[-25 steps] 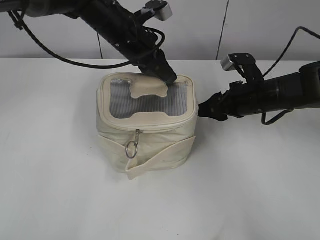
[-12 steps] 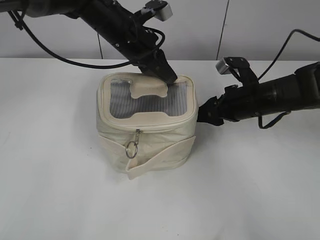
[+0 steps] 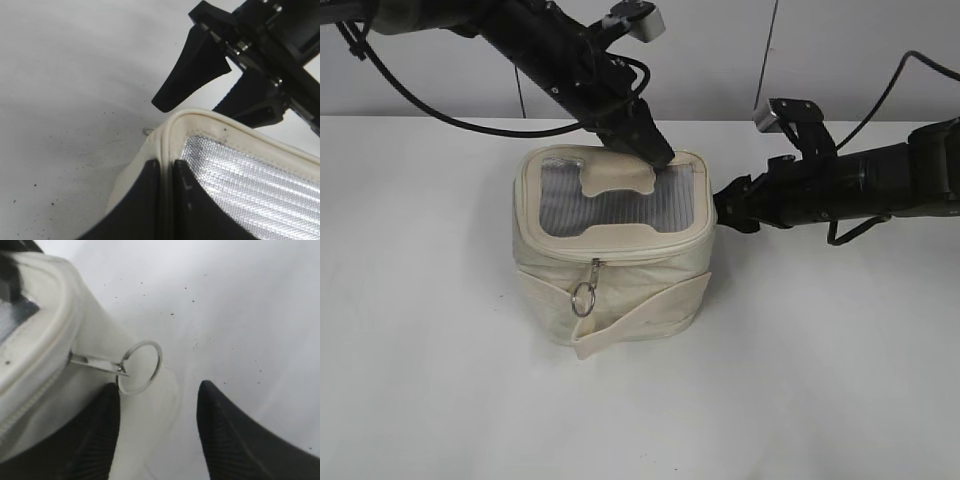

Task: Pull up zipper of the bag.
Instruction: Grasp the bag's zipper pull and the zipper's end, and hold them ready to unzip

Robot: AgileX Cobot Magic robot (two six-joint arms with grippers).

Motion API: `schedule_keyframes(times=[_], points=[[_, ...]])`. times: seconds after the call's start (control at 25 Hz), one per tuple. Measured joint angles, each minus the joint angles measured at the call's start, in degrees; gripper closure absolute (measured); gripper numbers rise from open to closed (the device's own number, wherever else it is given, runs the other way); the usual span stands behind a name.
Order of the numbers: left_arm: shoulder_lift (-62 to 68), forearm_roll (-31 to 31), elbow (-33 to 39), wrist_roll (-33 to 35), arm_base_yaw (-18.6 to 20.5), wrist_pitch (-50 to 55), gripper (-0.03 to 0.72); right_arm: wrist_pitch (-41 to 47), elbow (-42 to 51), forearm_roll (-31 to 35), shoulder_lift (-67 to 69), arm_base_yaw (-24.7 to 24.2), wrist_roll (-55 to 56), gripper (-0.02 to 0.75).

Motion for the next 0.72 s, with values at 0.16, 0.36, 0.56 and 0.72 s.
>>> schedule_keyframes(times=[0.16,0.36,0.56,0.72], points=[[0.0,0.1,0.0,-0.1,0.0,0.0,0.647,-0.3,0.0,-3.0,0.0,0.0,0.1,0.338],[0.0,0.1,0.0,-0.2,0.0,0.0,0.647,0.8,0.0,-3.7,0.0,0.0,0.1,0.338],[0.0,0.1,0.0,-0.3,0.0,-0.1,0.647,1.1,-0.3,-0.1,0.0,0.1,-1.3,0.338],[0.0,0.1,0.0,-0.5,0.0,-0.1,0.648,0.0,-0.6,2.2,0.0,0.1,-2.8,0.339]])
